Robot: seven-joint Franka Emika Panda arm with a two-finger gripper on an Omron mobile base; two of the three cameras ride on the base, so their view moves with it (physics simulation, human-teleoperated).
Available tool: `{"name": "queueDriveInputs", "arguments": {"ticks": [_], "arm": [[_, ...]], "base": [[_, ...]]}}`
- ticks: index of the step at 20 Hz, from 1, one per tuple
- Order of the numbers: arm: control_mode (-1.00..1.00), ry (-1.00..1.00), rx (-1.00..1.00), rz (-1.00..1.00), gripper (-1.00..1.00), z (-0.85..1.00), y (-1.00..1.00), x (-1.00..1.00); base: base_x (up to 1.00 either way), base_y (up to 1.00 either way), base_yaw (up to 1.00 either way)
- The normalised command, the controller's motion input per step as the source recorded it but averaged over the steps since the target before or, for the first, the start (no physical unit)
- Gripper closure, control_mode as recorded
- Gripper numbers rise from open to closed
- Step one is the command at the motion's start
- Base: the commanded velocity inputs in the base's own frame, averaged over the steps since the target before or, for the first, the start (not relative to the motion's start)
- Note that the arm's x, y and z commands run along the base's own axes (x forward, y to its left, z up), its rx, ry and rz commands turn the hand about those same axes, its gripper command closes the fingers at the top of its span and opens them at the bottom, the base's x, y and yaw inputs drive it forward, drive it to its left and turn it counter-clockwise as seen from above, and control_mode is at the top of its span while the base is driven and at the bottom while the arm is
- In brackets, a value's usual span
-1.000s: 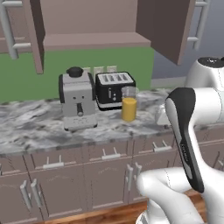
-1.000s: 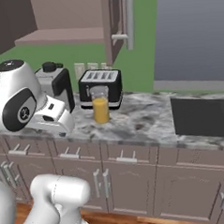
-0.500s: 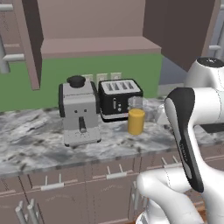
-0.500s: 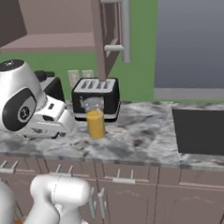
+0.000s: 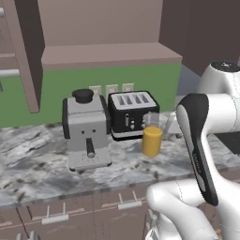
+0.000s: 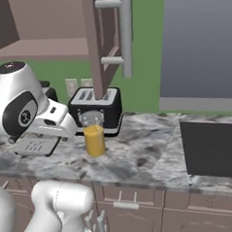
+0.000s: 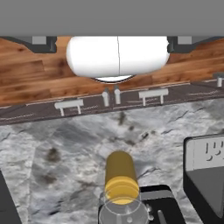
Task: There is a tray on the dining counter. Grab the cup, mug, and pitcher and place them on the tray. The pitcher may be placed next to the tray if it cannot fit the tray.
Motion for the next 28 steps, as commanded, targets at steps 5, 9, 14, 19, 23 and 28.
{"name": "queueDriveInputs", "arguments": {"ticks": [5,9,14,19,23,28], "arm": [[1.0,0.0,0.0,0.0,-1.0,0.0,0.0,0.0],[1.0,0.0,0.0,0.0,-1.0,0.0,0.0,0.0],[-1.0,0.01,0.0,0.0,-1.0,0.0,0.0,0.14],[-1.0,0.03,0.0,0.0,-1.0,-0.15,0.0,0.29],[-1.0,0.03,0.0,0.0,-1.0,-0.24,0.0,0.35],[-1.0,0.02,0.0,0.0,-1.0,-0.21,-0.01,0.23]], "base": [[0.25,0.0,0.0],[0.22,0.0,0.0],[0.09,0.0,0.0],[0.0,0.0,0.0],[0.0,0.0,0.0],[0.0,0.0,0.0]]}}
